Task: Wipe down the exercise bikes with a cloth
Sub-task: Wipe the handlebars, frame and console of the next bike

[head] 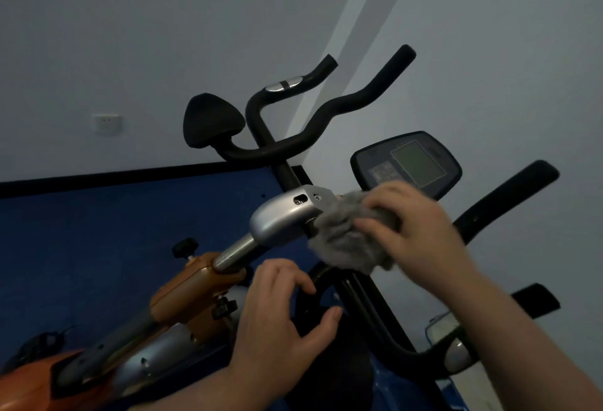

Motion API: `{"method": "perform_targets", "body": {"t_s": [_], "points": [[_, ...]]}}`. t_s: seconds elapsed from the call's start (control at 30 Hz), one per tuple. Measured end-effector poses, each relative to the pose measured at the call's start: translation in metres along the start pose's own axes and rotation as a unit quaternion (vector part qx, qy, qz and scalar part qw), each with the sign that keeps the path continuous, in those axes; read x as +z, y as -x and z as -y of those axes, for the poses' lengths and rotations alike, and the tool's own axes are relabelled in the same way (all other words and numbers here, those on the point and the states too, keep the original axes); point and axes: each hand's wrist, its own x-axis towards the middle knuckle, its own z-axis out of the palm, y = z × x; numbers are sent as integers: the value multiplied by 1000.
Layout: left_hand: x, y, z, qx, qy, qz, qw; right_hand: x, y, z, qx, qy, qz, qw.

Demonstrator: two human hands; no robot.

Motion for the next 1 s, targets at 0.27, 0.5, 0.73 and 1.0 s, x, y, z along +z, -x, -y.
{"method": "perform_targets", "body": {"t_s": [0.27,0.5,0.73,1.0], "points": [[2,3,1,-10,-11,-9,1000,46,31,7,-24,111,-38,993],[2,4,0,-8,-2,-16,1000,34,20,-3,-68,119,-6,991],[0,6,0,21,-27,-12,999,35,20,-7,-212,165,9,963],[0,5,-1,26,-49,-12,998,51,29,-1,-193,96,13,976]]}}
